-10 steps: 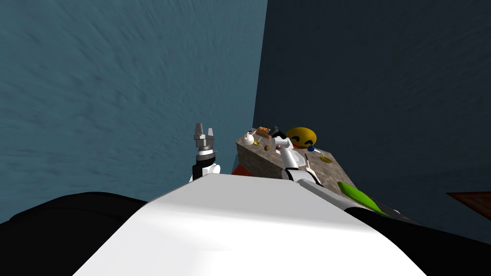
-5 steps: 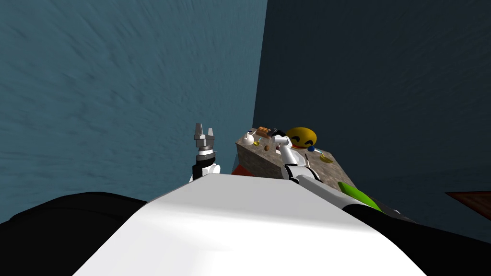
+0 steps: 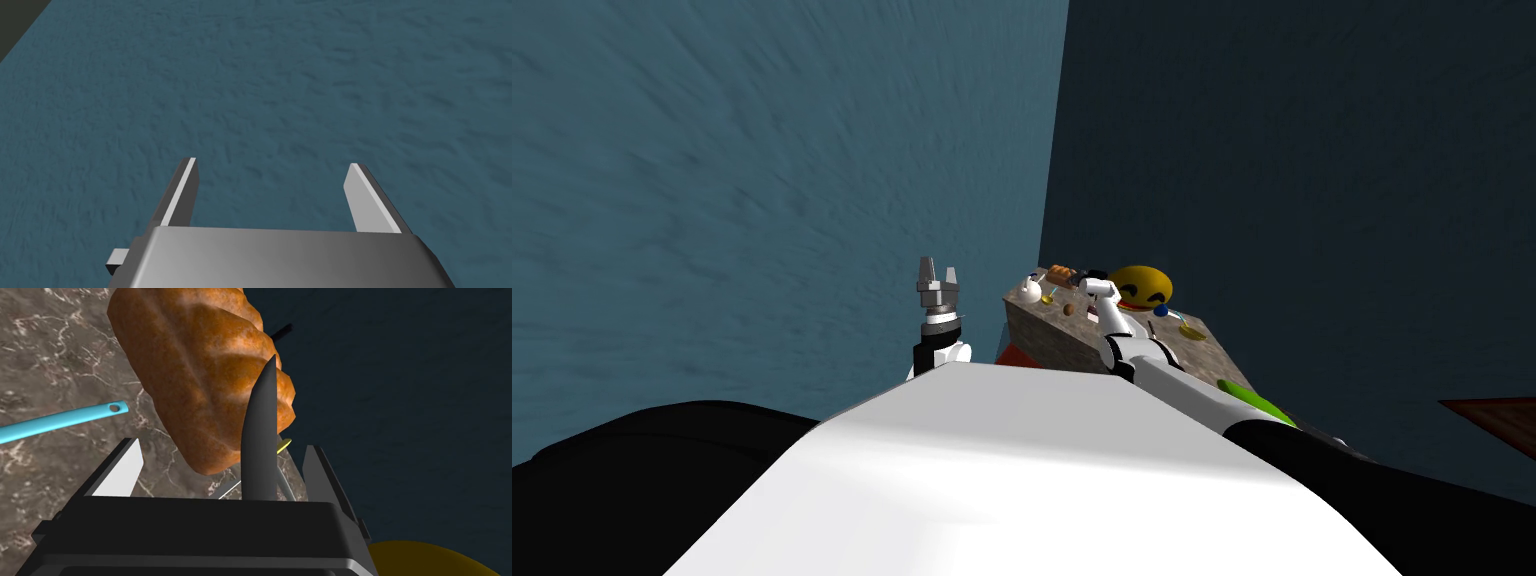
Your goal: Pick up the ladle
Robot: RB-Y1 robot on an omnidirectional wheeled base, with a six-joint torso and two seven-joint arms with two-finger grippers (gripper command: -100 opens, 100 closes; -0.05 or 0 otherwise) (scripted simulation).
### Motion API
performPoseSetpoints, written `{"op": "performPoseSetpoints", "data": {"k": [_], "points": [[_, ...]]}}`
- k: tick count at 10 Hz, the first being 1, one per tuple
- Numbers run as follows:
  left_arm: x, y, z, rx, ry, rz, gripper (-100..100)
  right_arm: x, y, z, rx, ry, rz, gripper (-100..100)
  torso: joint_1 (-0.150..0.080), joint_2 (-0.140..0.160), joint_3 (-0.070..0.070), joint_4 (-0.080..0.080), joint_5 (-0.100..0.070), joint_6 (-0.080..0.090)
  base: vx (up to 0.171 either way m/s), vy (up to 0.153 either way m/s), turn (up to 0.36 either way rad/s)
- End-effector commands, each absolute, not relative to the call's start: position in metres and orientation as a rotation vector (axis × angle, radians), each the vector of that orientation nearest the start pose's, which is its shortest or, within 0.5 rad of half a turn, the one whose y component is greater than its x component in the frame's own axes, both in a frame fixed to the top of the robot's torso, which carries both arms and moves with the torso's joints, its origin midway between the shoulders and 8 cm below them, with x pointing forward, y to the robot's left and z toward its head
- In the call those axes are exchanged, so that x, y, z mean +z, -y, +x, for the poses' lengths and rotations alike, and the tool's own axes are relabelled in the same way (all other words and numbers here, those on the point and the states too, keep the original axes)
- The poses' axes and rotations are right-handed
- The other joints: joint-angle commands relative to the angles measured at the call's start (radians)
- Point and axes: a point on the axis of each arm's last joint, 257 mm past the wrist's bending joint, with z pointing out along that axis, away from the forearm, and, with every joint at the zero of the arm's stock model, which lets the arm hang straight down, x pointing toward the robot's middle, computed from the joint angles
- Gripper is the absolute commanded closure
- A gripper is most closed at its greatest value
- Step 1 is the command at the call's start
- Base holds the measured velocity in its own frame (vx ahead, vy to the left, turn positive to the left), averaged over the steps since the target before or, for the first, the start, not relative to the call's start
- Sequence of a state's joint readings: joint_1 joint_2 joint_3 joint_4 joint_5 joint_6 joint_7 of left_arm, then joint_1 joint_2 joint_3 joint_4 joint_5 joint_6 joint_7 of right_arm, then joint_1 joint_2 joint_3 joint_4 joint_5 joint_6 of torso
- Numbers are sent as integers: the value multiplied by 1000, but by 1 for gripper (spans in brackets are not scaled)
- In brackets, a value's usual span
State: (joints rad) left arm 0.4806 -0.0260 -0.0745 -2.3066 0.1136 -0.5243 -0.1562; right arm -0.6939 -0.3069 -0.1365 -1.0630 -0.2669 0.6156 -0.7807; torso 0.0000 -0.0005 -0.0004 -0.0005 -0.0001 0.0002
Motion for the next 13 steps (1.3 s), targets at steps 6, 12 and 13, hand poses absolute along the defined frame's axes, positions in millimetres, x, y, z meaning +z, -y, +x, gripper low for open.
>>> {"op": "performPoseSetpoints", "data": {"k": [6,12,13], "points": [[46,-269,337,-1321,-514,-651,0,-213,281,687,-1495,873,-2850,-100,0,0,0,0,0,0,9,2,0],[46,-269,337,-1321,-514,-651,0,-254,274,663,-1186,722,-2864,-100,0,0,0,0,0,0,9,3,10],[46,-269,337,-1321,-514,-651,0,-253,268,660,-1129,662,-2840,-100,0,0,0,0,0,0,15,4,19]]}}
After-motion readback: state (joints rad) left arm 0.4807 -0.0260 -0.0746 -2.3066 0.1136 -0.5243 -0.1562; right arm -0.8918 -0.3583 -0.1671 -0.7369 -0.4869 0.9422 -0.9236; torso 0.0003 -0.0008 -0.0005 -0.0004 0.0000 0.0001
